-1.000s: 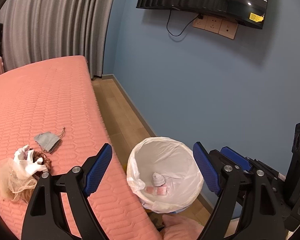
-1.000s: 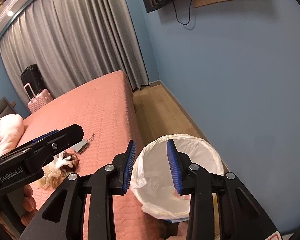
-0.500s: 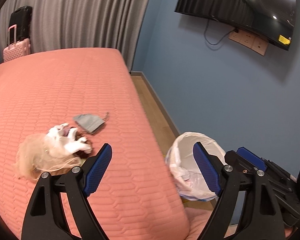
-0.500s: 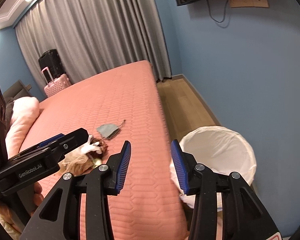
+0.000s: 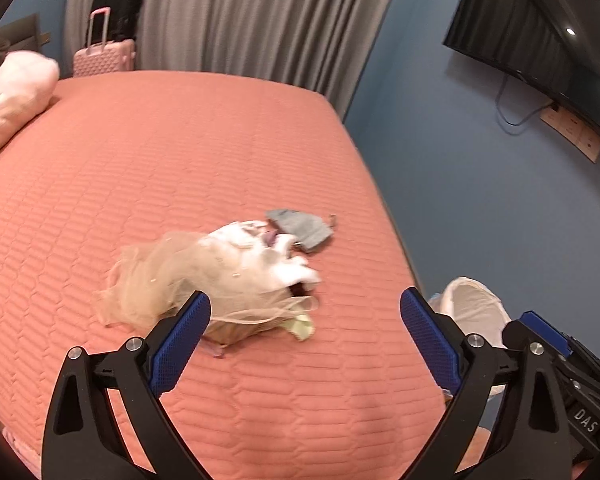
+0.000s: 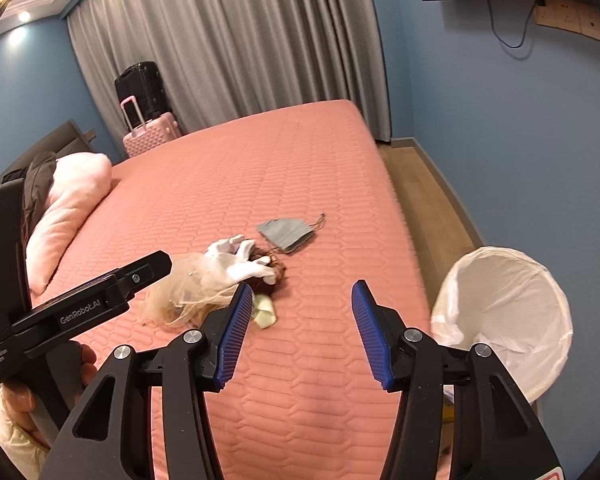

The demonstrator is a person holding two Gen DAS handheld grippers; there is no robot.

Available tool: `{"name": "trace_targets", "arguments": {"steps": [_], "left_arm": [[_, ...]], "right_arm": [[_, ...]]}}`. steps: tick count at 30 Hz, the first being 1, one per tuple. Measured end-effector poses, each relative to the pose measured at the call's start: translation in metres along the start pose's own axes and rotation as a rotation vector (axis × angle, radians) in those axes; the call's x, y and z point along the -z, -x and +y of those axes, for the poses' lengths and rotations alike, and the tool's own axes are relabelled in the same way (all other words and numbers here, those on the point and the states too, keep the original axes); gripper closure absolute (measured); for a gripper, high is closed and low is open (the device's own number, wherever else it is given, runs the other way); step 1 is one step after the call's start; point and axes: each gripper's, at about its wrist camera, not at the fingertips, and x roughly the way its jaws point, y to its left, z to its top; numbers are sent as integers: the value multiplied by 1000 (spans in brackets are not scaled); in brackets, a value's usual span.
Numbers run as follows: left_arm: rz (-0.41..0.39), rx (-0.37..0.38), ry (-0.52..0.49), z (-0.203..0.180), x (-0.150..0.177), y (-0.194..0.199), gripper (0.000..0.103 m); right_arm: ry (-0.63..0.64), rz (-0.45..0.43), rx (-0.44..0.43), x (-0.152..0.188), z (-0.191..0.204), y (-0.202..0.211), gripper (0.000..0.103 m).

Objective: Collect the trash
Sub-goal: 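Move both open grippers back toward the pile on the bed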

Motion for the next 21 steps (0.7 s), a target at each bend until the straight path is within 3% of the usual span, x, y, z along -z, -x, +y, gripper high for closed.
{"name": "trace_targets", "arguments": {"steps": [9,15,20,21], "left_arm": [[50,-80,100,69,0,-25,11],[86,-107,116,97,-3,-54,12],[126,-99,143,112,-6,-79,21],[135,-93,148,113,-6,-83,29]], "right_arm": [[39,72,-32,4,38,-43,52],[57,117,-41,5,52,-70,52],[67,146,-42,5,61,-91,52],[70,151,-41,5,62,-94,52]]}}
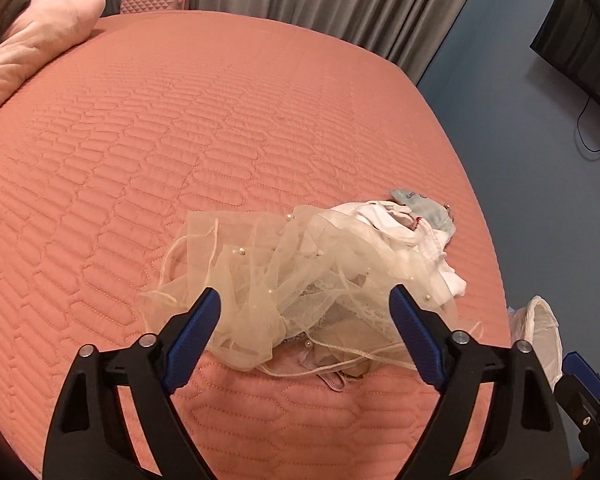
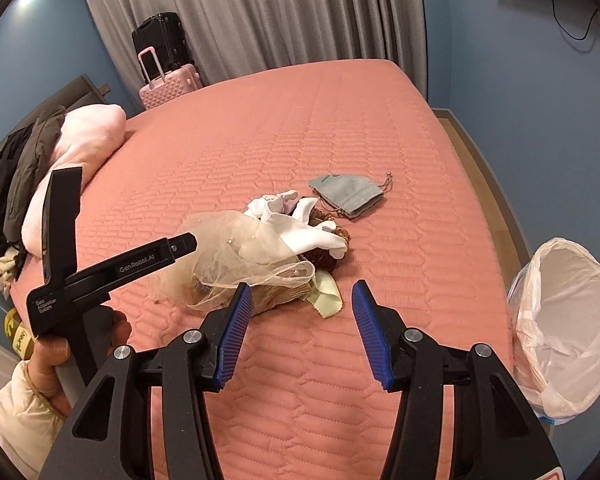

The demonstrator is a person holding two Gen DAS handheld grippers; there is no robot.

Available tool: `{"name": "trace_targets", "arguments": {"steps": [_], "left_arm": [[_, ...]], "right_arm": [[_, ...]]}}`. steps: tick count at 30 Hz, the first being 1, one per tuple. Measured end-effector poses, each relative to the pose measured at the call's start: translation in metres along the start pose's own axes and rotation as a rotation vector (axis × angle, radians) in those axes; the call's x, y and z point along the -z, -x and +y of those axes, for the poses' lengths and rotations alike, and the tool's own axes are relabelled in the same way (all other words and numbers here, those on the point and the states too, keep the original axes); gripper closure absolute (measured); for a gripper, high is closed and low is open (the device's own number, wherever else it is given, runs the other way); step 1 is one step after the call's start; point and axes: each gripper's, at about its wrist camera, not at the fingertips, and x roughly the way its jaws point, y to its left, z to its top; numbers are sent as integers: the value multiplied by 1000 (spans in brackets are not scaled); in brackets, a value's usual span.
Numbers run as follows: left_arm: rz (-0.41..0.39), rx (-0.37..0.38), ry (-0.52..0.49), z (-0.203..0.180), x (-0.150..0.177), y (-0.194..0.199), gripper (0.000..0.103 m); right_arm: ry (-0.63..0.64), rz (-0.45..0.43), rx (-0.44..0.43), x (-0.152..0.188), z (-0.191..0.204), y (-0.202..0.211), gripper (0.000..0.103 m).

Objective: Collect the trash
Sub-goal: 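Move both open grippers back toward the pile on the bed, then grasp the beige tulle mesh with the left gripper while the right grasps a white cloth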

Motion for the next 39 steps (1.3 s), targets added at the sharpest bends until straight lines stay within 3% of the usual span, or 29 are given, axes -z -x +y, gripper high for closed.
{"name": "trace_targets", "arguments": {"steps": [3,5,6,7,10,20,29,35,38,39], "left_arm": [[25,23,13,3,0,-9,42],[38,26,12,5,1,-14,57],[53,39,14,6,1,-17,79],[75,52,17,9,3,-20,93],[59,57,38,14,4,-11,99],[-112,21,49,42,-12,61,101],[-225,18,42,43,-31,99,101],[-234,31,19,32,-37,96,101],[-228,41,15,27,-39,93,101],[-227,45,13,25,-40,92,101]], "right_arm": [[3,14,-1,-3,4,-10,52],[5,24,-2,-3,7,-16,52],[6,28,-2,-3,8,-18,52],[8,32,-2,-3,9,-21,52],[12,46,-4,-4,12,-30,51],[6,88,-28,0,21,-58,52],[4,72,-37,-30,30,-85,52],[-23,89,-31,-49,31,-119,52],[-16,108,-15,-50,30,-135,57],[-16,118,-12,-50,30,-141,65]]}}
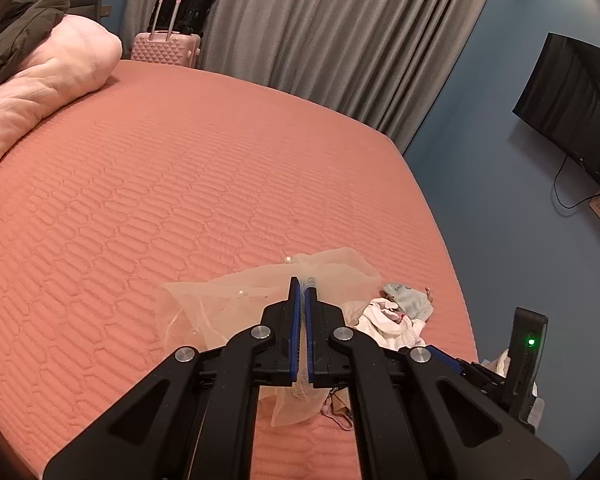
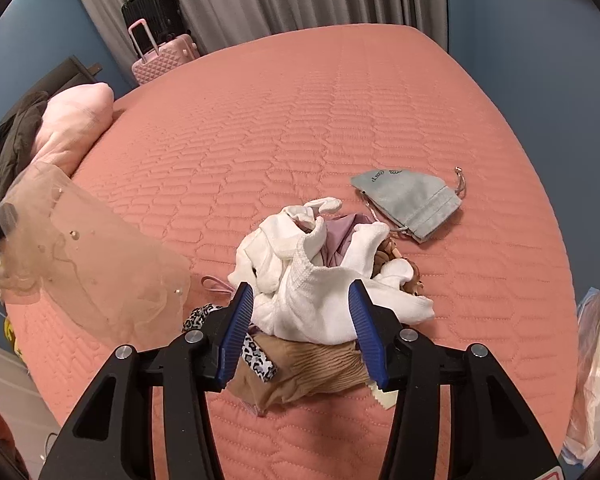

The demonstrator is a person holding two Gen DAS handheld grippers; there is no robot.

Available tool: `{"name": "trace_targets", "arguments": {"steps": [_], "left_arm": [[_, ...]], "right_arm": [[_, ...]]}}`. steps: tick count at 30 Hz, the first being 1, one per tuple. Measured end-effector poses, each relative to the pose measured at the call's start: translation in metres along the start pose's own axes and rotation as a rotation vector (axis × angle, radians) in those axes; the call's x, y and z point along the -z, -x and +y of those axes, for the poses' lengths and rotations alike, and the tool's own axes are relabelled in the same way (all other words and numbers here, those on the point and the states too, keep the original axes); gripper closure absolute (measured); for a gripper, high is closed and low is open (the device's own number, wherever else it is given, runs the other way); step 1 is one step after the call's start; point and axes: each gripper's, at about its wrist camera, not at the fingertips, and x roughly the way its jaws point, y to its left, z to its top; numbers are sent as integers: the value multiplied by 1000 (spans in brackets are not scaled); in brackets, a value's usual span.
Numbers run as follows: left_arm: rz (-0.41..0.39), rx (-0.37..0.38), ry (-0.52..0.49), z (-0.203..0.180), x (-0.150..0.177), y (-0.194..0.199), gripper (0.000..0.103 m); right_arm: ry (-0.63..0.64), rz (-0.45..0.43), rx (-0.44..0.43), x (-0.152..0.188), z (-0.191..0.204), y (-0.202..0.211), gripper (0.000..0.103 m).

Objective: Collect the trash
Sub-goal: 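Grasp the beige tulle mesh with the left gripper while the right grasps a white cloth, then carry the tulle and white cloth over the wastebasket with both grippers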

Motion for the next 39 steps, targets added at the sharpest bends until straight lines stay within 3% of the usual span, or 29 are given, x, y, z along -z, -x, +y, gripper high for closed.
{"name": "trace_targets", "arguments": {"steps": [1,3,11,25,32,39], "left_arm": [[0,3,-3,-2,-1,-1,101],[0,10,-9,-6,-2,-2,101],[-4,35,-48,-33,-5,1,101],[-104,150,-177,-117,-20,48,101],[-141,229,-249,-168,-15,68,101],[-128,318,-327,-223,2,75,101]], "right_arm": [[0,13,-3,0,-1,-5,70],[1,31,-15,0,-4,-11,94],[26,-63,-29,-1,-9,35,96],[-12,-346,-66,-26,-40,201,96],[-51,-455,-34,-11,-76,275,96],[-94,-517,28,17,-120,324,96]]}}
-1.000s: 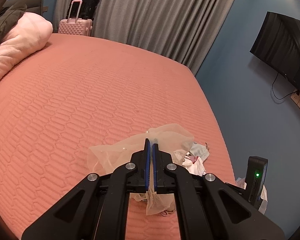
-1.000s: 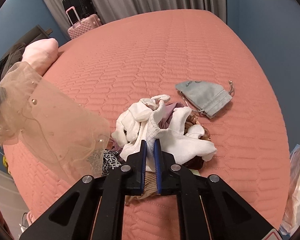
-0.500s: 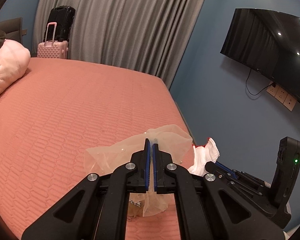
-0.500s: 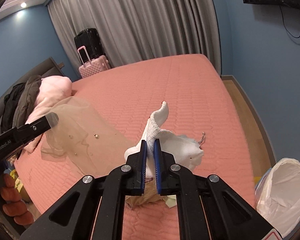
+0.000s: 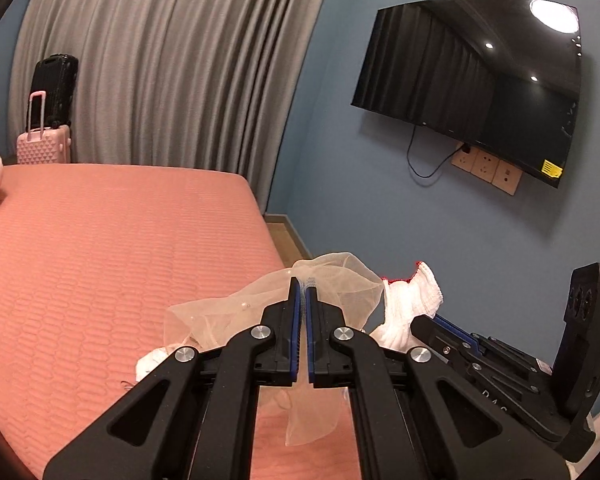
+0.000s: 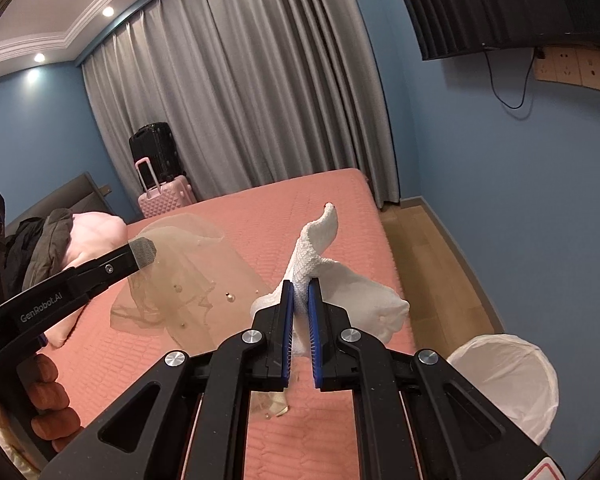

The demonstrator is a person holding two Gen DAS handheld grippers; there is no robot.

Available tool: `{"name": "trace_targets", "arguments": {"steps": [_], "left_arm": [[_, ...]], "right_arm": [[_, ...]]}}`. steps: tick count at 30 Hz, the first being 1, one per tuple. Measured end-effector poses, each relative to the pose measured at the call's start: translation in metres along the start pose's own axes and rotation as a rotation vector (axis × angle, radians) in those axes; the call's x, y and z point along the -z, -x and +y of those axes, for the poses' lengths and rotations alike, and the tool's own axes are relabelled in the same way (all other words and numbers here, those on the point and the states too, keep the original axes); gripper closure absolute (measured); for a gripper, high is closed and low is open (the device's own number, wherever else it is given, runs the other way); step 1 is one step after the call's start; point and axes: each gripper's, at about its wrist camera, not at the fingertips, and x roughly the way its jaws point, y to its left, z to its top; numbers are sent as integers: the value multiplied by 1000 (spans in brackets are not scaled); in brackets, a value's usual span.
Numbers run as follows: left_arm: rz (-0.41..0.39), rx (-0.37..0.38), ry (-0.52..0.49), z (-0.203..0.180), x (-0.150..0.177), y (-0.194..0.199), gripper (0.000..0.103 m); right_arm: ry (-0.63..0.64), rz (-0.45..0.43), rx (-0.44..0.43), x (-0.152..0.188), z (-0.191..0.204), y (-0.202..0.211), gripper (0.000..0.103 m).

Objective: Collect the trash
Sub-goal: 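Carry the tulle and white cloth over the wastebasket with both grippers, then open both grippers to drop the tulle and cloth into the wastebasket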

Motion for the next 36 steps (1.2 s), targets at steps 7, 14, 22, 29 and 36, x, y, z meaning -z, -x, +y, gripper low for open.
{"name": "trace_targets", "arguments": {"steps": [7,14,22,29,36], "left_arm": [[39,76,-76,-58,11,-21,101],[93,139,-153,-109,26,-43,100],[158,200,-200,-153,40,-74,100],[192,230,-218,-175,51,-92,100],[165,188,-190,-181,55,-99,37]], "right_arm": [[-58,-21,79,12,-52,35,96],[-125,-22,147,27,-103,50,96],[-187,-9,202,44,-146,55,96],[-230,8,226,57,-171,47,96],[-261,21,240,65,-184,39,94]]}}
